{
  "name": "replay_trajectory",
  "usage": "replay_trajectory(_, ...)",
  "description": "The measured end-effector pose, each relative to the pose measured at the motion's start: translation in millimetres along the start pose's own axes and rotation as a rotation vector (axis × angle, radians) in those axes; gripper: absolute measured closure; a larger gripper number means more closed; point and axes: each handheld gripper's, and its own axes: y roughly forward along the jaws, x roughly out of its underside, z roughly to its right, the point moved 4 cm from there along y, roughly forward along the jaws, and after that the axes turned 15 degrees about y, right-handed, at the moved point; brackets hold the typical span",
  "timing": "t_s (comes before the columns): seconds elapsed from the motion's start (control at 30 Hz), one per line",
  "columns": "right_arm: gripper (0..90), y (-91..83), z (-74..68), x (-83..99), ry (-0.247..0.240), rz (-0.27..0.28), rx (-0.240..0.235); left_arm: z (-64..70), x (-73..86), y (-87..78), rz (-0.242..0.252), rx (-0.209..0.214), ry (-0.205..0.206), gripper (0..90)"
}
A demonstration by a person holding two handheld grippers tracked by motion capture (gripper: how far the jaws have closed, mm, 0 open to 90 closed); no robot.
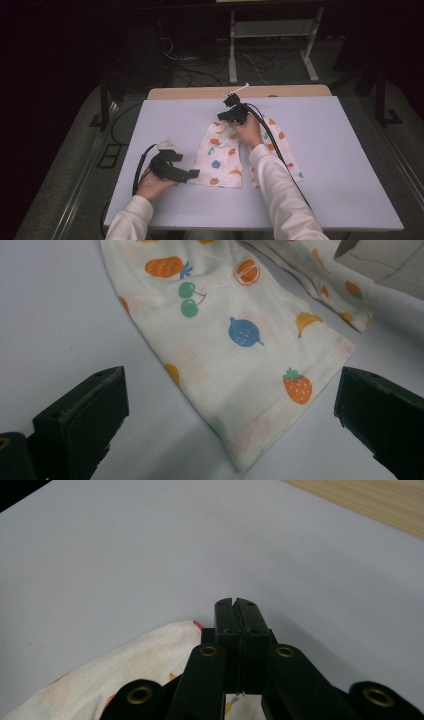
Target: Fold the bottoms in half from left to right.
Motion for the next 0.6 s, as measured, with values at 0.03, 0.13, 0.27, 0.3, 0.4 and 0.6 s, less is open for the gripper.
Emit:
replay_trajectory(0.03, 88.4, 0.0, 0.1, -0.1, -0.001, -0.001, 0.0, -0.6, 0.8, 1.2, -0.01, 0.0, -0.004, 1.0)
replay_trajectory(0.13, 88.3, -0.2, 1.2, 0.0, 0.003, 0.0, -0.002, -2.0, 2.9, 4.7, -0.035, 0.009, -0.027, 1.0)
replay_trajectory(0.27, 88.4, -0.1, 1.3, 0.8, 0.005, 0.004, -0.003, -0.9, 5.1, 6.4, -0.065, 0.027, -0.043, 2.5)
replay_trajectory(0.3, 88.4, 0.0, 1.3, 0.9, 0.007, 0.004, -0.002, -0.2, 5.8, 6.2, -0.076, 0.032, -0.045, 5.9)
replay_trajectory(0.4, 88.3, -0.1, 1.1, 1.0, 0.008, 0.006, -0.005, 2.2, 7.7, 4.5, -0.091, 0.045, -0.045, 11.3)
replay_trajectory(0.6, 88.3, 0.6, 1.6, 2.5, 0.008, 0.004, -0.004, 2.2, 9.6, 3.6, -0.11, 0.077, -0.068, 20.3)
